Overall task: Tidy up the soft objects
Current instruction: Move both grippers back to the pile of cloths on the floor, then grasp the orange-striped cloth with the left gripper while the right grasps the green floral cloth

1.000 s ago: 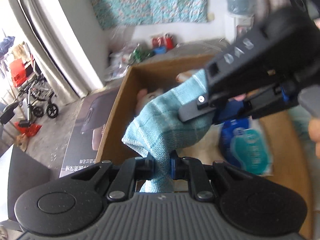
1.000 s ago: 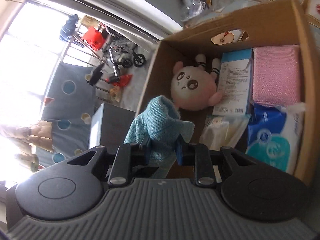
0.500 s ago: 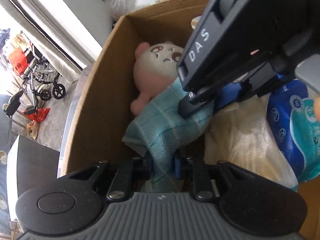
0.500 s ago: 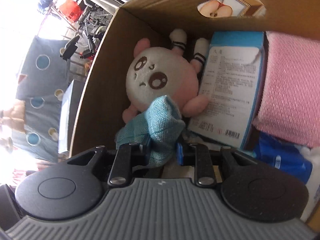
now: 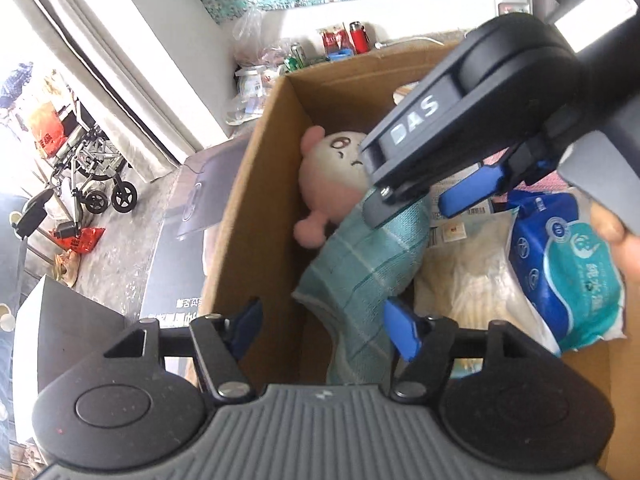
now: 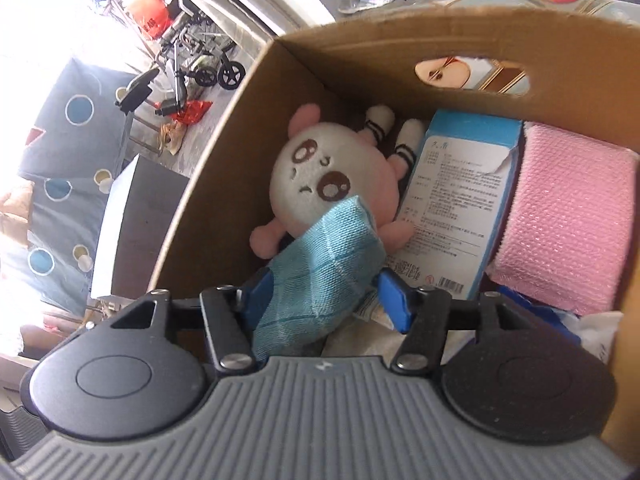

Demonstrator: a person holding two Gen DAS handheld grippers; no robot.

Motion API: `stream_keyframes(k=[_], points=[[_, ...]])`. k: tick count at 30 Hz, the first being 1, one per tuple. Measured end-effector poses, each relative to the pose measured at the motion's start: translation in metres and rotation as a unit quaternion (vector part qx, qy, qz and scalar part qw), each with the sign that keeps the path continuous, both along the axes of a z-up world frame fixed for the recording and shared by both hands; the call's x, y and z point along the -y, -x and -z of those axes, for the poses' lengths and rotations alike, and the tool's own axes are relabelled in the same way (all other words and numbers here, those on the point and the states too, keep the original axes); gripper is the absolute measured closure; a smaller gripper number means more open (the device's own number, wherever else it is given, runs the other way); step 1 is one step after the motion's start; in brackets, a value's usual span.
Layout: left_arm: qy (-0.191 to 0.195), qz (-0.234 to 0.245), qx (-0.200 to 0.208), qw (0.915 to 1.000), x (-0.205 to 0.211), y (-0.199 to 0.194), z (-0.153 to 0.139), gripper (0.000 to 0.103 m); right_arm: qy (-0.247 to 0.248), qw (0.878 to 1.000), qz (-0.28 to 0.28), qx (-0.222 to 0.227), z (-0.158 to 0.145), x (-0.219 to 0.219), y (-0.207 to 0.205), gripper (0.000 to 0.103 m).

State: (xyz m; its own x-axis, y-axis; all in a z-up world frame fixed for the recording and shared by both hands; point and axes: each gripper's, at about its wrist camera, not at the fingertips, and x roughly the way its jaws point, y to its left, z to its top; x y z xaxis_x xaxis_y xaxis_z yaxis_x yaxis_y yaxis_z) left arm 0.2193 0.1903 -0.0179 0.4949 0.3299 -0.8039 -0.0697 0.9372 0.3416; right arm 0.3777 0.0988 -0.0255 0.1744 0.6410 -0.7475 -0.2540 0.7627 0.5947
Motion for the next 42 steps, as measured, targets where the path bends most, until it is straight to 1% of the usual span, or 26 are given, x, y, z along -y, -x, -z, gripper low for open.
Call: stream_keyframes(k=[3,6,7,9,11,13,16,19,21,24,26,30,32,36,38,42], points=[[0.019,-0.006,0.015,0.9997,-0.004,0.011,-0.018,0.032,-0.01,1.0,0.014,0.011,-0.015,0.013,0.007,0.043],[0.045,-0.011,0.037,0.9982,-0.004,0.032,-0.036,0.029,-0.038,0.998,0.035,0.023,-0.033,0.037,0.024,0.042],[0.053,-0.009,0.048,0.9974,-0.003,0.04,-0.044,0.028,-0.052,0.997,0.043,0.028,-0.041,0.049,0.033,0.04],[0.073,-0.003,0.077,0.9944,0.003,0.059,-0.057,0.021,-0.079,0.994,0.061,0.045,-0.053,0.071,0.055,0.033],[0.095,0.003,0.103,0.9902,0.009,0.08,-0.063,0.018,-0.095,0.99,0.078,0.071,-0.067,0.097,0.083,0.024],[0.122,0.011,0.122,0.9849,0.019,0.1,-0.069,0.018,-0.099,0.986,0.091,0.097,-0.075,0.121,0.113,0.022],[0.155,0.027,0.149,0.9763,0.04,0.128,-0.072,0.018,-0.084,0.981,0.112,0.134,-0.085,0.163,0.157,0.019],[0.175,0.05,0.179,0.9667,0.069,0.151,-0.075,0.017,-0.05,0.975,0.136,0.165,-0.092,0.209,0.197,0.018],[0.19,0.069,0.196,0.9594,0.089,0.163,-0.076,0.016,-0.031,0.972,0.156,0.176,-0.096,0.243,0.221,0.017],[0.212,0.098,0.214,0.9485,0.119,0.179,-0.072,0.016,-0.001,0.962,0.197,0.188,-0.095,0.295,0.255,0.017],[0.232,0.118,0.215,0.9412,0.14,0.186,-0.067,0.016,0.021,0.955,0.226,0.194,-0.093,0.326,0.277,0.017],[0.258,0.152,0.207,0.9314,0.177,0.193,-0.05,0.016,0.044,0.943,0.27,0.189,-0.079,0.376,0.312,0.017],[0.262,0.166,0.198,0.9297,0.196,0.193,-0.042,0.016,0.046,0.939,0.288,0.18,-0.065,0.395,0.329,0.017],[0.268,0.191,0.185,0.9262,0.228,0.196,-0.024,0.016,0.042,0.934,0.315,0.165,-0.049,0.42,0.357,0.017],[0.271,0.196,0.177,0.9256,0.24,0.196,-0.014,0.016,0.041,0.931,0.326,0.159,-0.044,0.427,0.369,0.017],[0.282,0.206,0.158,0.9236,0.258,0.195,0.005,0.018,0.049,0.93,0.332,0.149,-0.033,0.429,0.383,0.017]])
